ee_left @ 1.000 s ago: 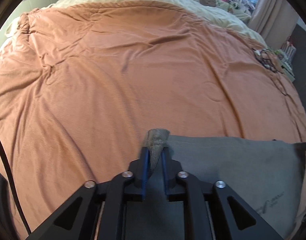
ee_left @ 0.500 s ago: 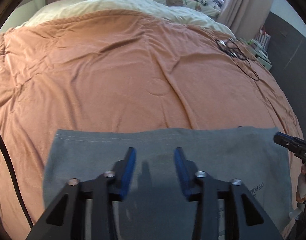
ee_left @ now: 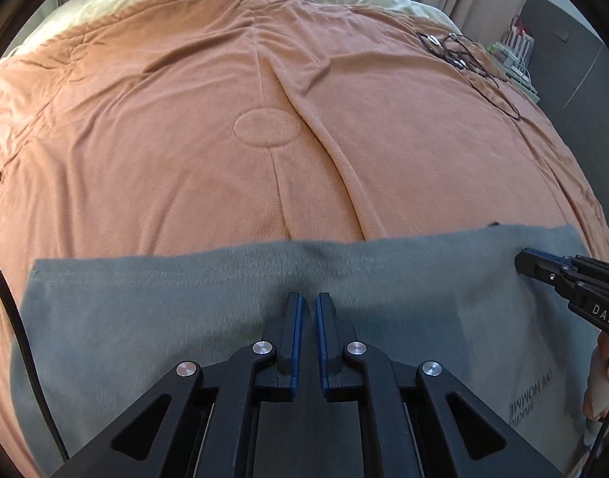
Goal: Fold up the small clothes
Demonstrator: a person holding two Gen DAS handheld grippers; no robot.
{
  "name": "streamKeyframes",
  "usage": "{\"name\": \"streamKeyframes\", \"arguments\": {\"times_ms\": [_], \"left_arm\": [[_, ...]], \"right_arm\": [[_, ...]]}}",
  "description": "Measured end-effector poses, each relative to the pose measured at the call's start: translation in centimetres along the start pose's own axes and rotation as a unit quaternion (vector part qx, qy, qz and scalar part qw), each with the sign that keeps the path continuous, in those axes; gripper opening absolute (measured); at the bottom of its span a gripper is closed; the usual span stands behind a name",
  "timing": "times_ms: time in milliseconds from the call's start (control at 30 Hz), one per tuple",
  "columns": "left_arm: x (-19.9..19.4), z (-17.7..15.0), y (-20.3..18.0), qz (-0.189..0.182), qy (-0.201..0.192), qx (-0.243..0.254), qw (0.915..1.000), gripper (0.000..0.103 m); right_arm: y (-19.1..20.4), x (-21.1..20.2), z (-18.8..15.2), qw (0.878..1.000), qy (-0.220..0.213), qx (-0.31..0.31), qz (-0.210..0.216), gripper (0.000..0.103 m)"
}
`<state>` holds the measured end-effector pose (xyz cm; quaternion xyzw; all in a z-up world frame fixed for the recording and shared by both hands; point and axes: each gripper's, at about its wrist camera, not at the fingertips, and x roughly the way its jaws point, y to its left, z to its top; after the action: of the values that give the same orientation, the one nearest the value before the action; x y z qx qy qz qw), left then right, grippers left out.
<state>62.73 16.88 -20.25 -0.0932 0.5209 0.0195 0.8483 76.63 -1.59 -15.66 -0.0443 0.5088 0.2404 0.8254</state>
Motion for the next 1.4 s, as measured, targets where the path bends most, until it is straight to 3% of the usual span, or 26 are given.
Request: {"name": "streamKeyframes", "arguments": {"times_ms": [133,267,500,733,1000,1200,1300,1400], "left_arm": [[0.3,1.2,0.0,0.013,-0.002,-0.012,0.9998,0.007],[-1.3,1.6,0.5,0.013,-0.012,-0.026,0.9995,0.007],[-3.7,-1.2,2.7,0.035,-0.002,-0.012,0.9993,0.007],[-5.3,-4.6,7.4,0.064,0.02,-0.028,0.9973,0.007],[-6.8,-6.3,11.5,0.095,0.025,-0.041,0.9943,0.007],[-6.0,-6.1,13.4,0.099,0.037,-0.044,0.9934,0.007],[-6.1,-5.5,14.2,0.117,0.021,-0.055,0.9914,0.007],[-6.6,-4.9,15.0,0.131,0.011,-0.085,0.9877,0.007]], "right_arm": [[0.4,1.4,1.2,1.0,-0.001,0.006,-0.008,0.007],[1.0,0.0,1.1,1.0,-0.003,0.005,-0.014,0.008],[1.5,-2.9,-1.1,0.999,0.0,-0.031,-0.006,0.008],[-1.9,-4.4,-3.2,0.999,0.024,-0.014,-0.031,0.008],[-7.1,-6.5,-5.6,0.997,0.04,0.018,-0.058,0.008],[-10.5,-8.0,-6.1,0.996,0.026,0.059,-0.06,0.004],[-10.4,-8.5,-5.9,0.989,0.007,0.054,-0.134,0.005],[-10.5,-9.0,-5.8,0.99,-0.002,0.073,-0.117,0.005]]}}
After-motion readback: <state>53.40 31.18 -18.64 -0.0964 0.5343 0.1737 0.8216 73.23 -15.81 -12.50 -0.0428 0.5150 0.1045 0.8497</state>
